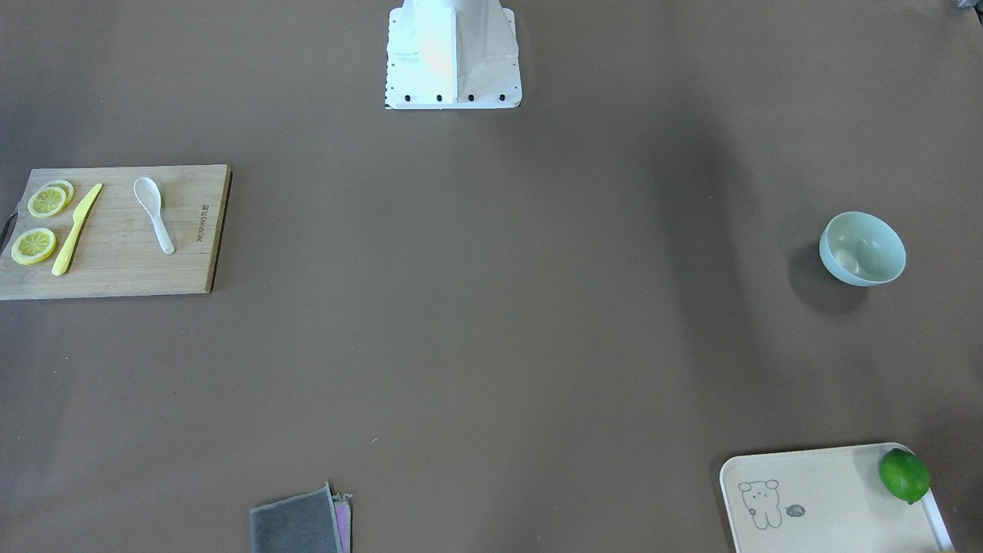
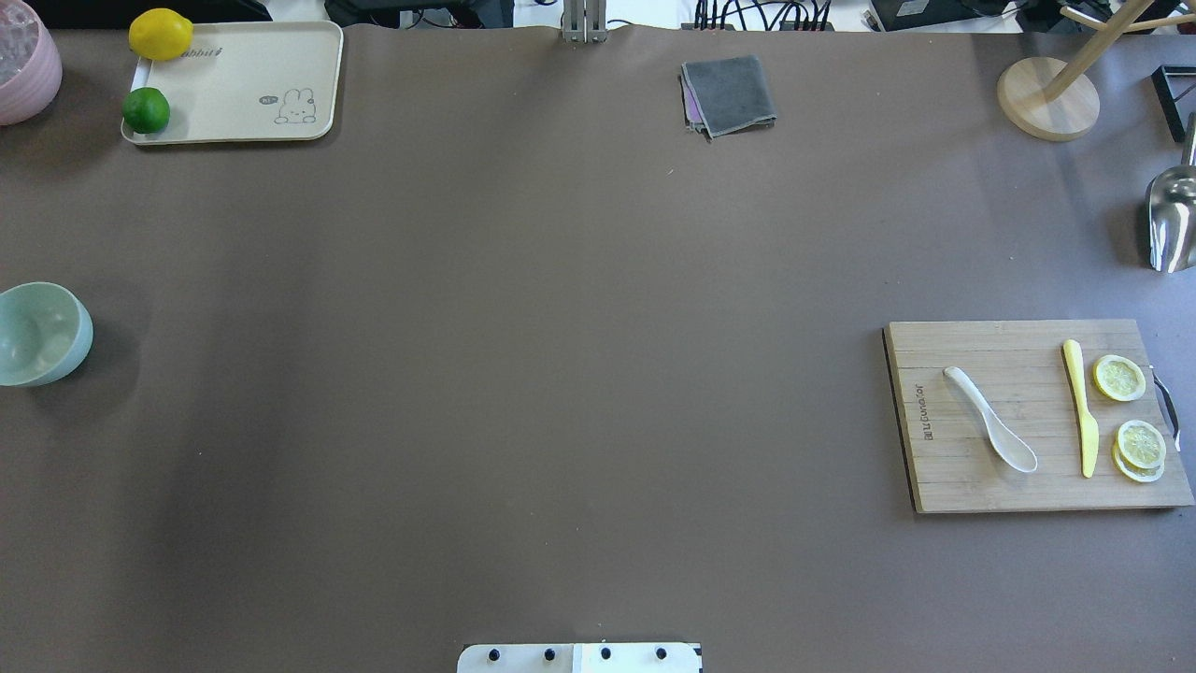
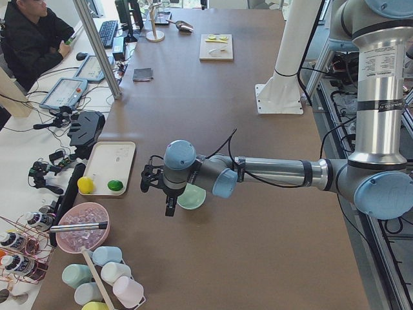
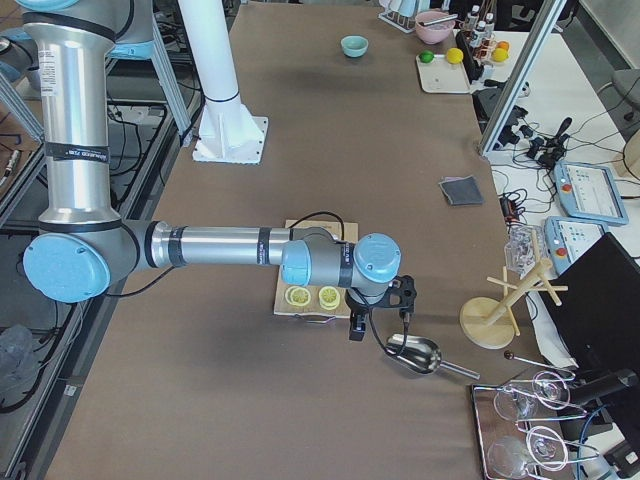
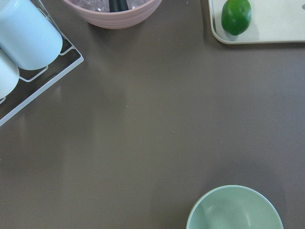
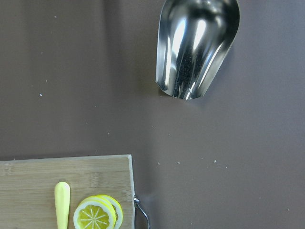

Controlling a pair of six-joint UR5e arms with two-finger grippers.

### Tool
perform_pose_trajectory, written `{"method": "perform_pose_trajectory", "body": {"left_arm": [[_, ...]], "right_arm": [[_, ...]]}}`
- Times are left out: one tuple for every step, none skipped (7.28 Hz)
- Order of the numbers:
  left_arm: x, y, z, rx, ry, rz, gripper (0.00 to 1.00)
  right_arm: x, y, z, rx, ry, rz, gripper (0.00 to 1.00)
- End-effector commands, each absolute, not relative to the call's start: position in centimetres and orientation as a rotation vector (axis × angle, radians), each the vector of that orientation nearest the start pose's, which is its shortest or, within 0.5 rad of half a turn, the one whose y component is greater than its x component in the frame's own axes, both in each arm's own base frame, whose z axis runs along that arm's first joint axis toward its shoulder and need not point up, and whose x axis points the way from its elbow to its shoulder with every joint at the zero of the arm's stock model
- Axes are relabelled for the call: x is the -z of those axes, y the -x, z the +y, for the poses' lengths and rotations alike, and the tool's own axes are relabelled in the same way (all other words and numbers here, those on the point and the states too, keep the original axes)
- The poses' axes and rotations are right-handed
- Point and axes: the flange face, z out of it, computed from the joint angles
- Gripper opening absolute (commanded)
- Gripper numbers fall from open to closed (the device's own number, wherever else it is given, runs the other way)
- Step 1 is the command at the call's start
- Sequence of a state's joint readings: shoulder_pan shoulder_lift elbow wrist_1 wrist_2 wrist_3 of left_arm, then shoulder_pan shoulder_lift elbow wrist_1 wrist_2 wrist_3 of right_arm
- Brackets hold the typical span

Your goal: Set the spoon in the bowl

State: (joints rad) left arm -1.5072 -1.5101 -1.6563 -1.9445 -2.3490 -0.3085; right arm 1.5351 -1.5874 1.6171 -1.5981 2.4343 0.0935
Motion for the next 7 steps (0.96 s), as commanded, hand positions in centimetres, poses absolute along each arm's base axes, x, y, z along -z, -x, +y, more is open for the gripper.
{"method": "perform_pose_trajectory", "body": {"left_arm": [[-59.9, 1.0, -49.5, 0.025, -0.233, 0.828, 0.98], [-59.0, -0.4, -49.9, -0.016, -0.266, 0.843, 0.98], [-59.2, -0.8, -50.6, -0.051, -0.334, 0.856, 0.98], [-61.3, -4.0, -52.0, -0.128, -0.361, 0.877, 0.98], [-64.0, -5.0, -51.5, -0.169, -0.414, 0.89, 0.98], [-66.1, -5.2, -51.2, -0.175, -0.413, 0.894, 0.98], [-66.6, -6.2, -50.9, -0.196, -0.399, 0.91, 0.98]], "right_arm": [[-63.7, -3.9, -49.1, -0.046, 0.045, -0.863, 1.0], [-63.6, -3.9, -49.2, -0.045, 0.043, -0.861, 1.0], [-63.5, -3.8, -49.2, -0.043, 0.042, -0.861, 1.0], [-63.3, -3.8, -49.2, -0.041, 0.038, -0.863, 1.0], [-63.4, -3.8, -49.2, -0.04, 0.039, -0.857, 1.0], [-63.5, -3.6, -49.3, -0.036, 0.04, -0.855, 1.0], [-63.3, -3.6, -49.3, -0.034, 0.035, -0.856, 1.0]]}}
